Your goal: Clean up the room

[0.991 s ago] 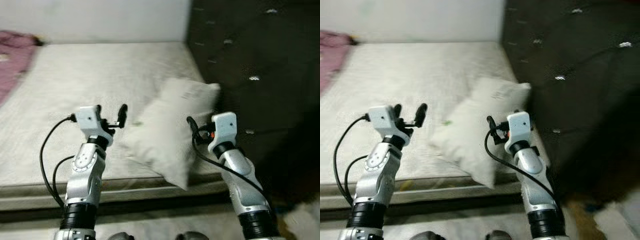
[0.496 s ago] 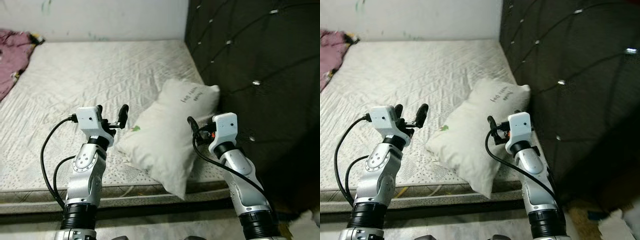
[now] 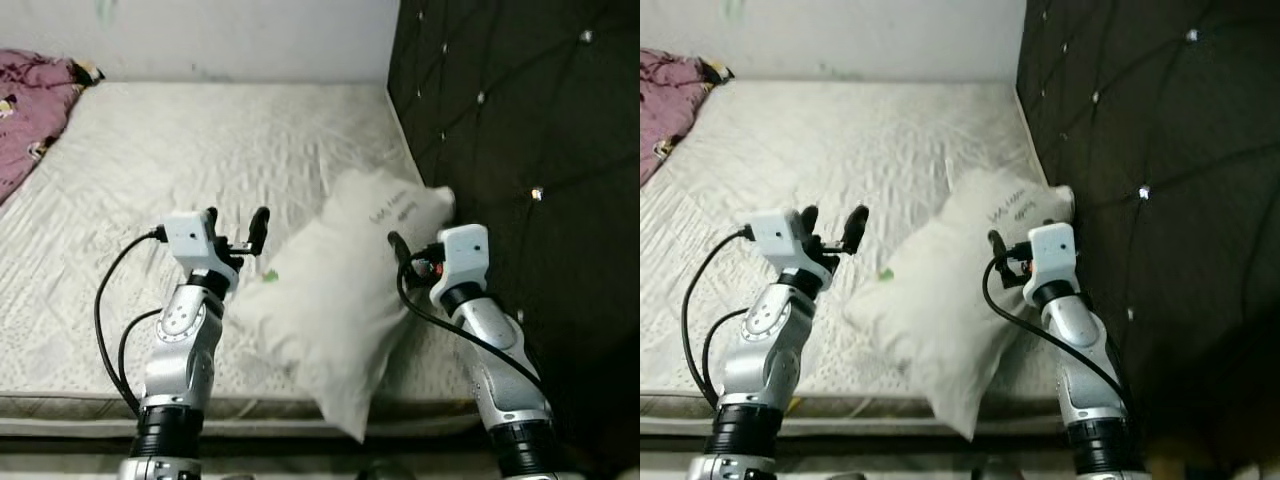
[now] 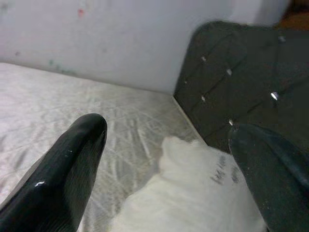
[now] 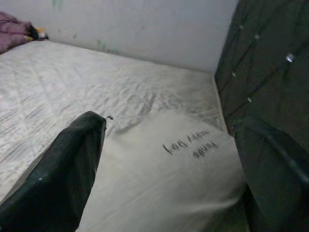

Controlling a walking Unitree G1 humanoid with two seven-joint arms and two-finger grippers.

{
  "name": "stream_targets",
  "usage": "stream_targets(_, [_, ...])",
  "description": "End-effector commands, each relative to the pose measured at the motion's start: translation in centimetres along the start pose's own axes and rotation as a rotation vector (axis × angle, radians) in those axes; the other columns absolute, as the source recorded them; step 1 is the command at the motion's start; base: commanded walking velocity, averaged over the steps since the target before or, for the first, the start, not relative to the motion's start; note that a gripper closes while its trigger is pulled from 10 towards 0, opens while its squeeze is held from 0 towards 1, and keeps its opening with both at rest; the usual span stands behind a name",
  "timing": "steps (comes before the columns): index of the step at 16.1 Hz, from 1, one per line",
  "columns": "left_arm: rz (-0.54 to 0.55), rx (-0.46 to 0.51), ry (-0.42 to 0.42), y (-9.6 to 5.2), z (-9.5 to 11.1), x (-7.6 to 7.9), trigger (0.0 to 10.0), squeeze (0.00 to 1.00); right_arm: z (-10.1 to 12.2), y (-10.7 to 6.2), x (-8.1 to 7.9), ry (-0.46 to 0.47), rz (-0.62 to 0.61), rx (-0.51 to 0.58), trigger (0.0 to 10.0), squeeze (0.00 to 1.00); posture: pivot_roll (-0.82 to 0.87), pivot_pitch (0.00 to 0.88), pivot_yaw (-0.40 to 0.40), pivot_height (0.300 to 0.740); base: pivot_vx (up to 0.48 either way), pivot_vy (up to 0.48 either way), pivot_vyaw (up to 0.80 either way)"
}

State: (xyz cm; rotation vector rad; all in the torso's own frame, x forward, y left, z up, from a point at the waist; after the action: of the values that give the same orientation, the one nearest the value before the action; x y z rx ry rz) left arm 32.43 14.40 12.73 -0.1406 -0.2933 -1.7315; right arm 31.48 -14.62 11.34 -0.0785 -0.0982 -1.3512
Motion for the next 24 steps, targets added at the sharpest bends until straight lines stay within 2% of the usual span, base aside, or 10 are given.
stream_targets(1, [0.039,-0.011,0.003,-0.2,0.0,-1.0,10.0,0.00,0.5,0.2,-0.8,0.004,0.028,0.017,10.0,0.00,-0.03,0.000,0.010,0.740,0.000,0.000,0.00])
stream_targets(3, [0.043,-0.011,0.004,-0.2,0.0,-1.1,10.0,0.00,0.5,0.2,-1.0,-0.031,0.045,0.022,10.0,0.00,-0.03,0.000,0.010,0.740,0.000,0.000,0.26])
stream_targets(6, [0.061,-0.012,-0.007,-0.4,-0.1,-1.2,10.0,0.00,0.3,0.2,-1.0,-0.020,0.039,0.017,10.0,0.00,-0.02,0.000,0.007,0.740,0.000,0.000,0.72])
stream_targets(10, [0.081,-0.024,0.044,-1.4,-0.3,-1.9,10.0,0.00,0.0,0.2,-1.5,-0.027,0.054,-0.008,10.0,0.00,0.00,0.000,0.008,0.740,0.000,0.000,0.00])
stream_targets(12, [0.093,-0.041,0.051,-1.5,-0.6,-2.1,10.0,0.00,-0.2,0.4,-1.6,-0.004,0.047,-0.018,10.0,0.00,0.00,0.000,0.012,0.740,0.000,0.000,0.00])
stream_targets(14, [0.078,-0.070,0.076,-2.2,-1.2,-1.7,10.0,0.00,-0.5,-0.1,-2.1,0.030,0.037,-0.013,10.0,0.00,0.01,0.000,0.007,0.740,0.000,0.000,0.00])
stream_targets(16, [0.089,-0.082,0.069,-2.6,-1.6,-2.0,10.0,0.00,-0.7,-0.5,-2.3,0.039,0.042,-0.018,10.0,0.00,0.01,0.000,-0.001,0.740,0.000,0.000,0.00])
stream_targets(20, [0.102,-0.091,0.064,-2.7,-1.6,-2.0,10.0,0.00,-0.6,-0.6,-2.3,0.046,0.052,-0.022,10.0,0.00,0.01,0.000,-0.006,0.740,0.000,0.000,0.00])
stream_targets(24, [0.102,-0.108,0.060,-2.9,-1.8,-2.0,10.0,0.00,-0.4,-0.6,-2.2,0.052,0.055,-0.022,10.0,0.00,0.01,0.021,-0.012,0.700,0.000,0.000,0.00])
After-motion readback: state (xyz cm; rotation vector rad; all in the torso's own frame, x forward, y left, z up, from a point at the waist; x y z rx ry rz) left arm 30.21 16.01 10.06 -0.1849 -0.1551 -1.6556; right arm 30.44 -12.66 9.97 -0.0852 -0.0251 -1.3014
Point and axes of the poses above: a point about 5 cm out from each wrist's last joint towards the gripper, its own y axis pointing out of the wrist towards the gripper, its own z axis along the axis of the wrist's last joint, x = y × z, the point moved 2 cm from there along y, pointing out of the wrist towards the gripper, and after that the axes turned 1 degree about -y, right-handed, at the moved point
